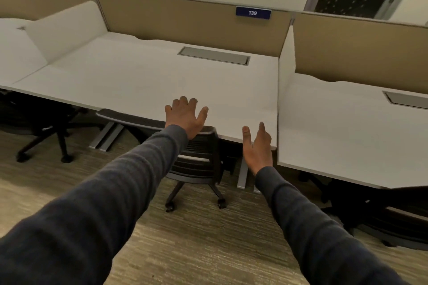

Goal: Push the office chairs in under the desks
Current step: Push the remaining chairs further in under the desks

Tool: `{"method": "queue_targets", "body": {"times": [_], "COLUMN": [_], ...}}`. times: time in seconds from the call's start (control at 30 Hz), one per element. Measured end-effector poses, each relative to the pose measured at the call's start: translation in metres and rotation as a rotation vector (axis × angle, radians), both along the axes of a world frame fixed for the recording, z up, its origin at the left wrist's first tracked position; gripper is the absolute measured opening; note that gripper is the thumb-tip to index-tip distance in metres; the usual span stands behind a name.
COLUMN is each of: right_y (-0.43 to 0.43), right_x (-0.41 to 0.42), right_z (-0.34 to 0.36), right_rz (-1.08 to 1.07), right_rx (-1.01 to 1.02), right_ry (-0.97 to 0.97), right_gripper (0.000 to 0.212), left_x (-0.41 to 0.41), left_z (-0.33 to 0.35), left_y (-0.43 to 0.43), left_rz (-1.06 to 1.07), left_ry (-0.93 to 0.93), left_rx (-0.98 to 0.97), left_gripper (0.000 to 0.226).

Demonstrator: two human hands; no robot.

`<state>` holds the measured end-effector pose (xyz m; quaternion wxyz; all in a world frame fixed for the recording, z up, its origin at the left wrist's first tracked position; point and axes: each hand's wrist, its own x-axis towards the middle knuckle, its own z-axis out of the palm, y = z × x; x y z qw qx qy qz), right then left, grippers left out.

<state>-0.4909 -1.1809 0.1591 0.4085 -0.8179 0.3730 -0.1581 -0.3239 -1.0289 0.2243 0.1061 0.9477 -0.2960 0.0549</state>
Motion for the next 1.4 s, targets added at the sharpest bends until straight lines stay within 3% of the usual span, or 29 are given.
{"method": "queue_targets", "body": {"times": [0.13, 0.4, 0.57, 0.73, 0.87, 1.17, 1.4], "right_y": [0.043, 0.098, 0.105, 0.088, 0.090, 0.134, 0.154], "right_x": [0.053, 0.136, 0.162, 0.189, 0.214, 0.235, 0.235], "right_z": [0.010, 0.013, 0.008, 0.009, 0.007, -0.003, 0.002], "right_rz": [-0.072, -0.168, -0.270, -0.263, -0.349, -0.384, -0.423], "right_rx": [0.098, 0.318, 0.147, 0.039, -0.045, -0.084, -0.071], "right_ry": [-0.015, 0.141, 0.288, 0.538, 0.693, 0.789, 0.829], "right_gripper": [0.088, 0.099, 0.103, 0.093, 0.083, 0.048, 0.051], "left_x": [0.065, 0.169, 0.217, 0.261, 0.292, 0.340, 0.344], "left_z": [0.002, -0.016, -0.031, -0.045, -0.053, -0.072, -0.081], "left_y": [0.070, 0.186, 0.211, 0.210, 0.196, 0.212, 0.231], "left_rz": [0.056, 0.143, 0.084, 0.108, 0.088, 0.081, 0.033], "left_ry": [0.029, 0.174, 0.245, 0.478, 0.530, 0.514, 0.563], "left_rx": [0.061, 0.261, 0.333, 0.255, 0.279, 0.256, 0.225], "left_gripper": [0.062, 0.065, 0.066, 0.061, 0.054, 0.049, 0.051]}}
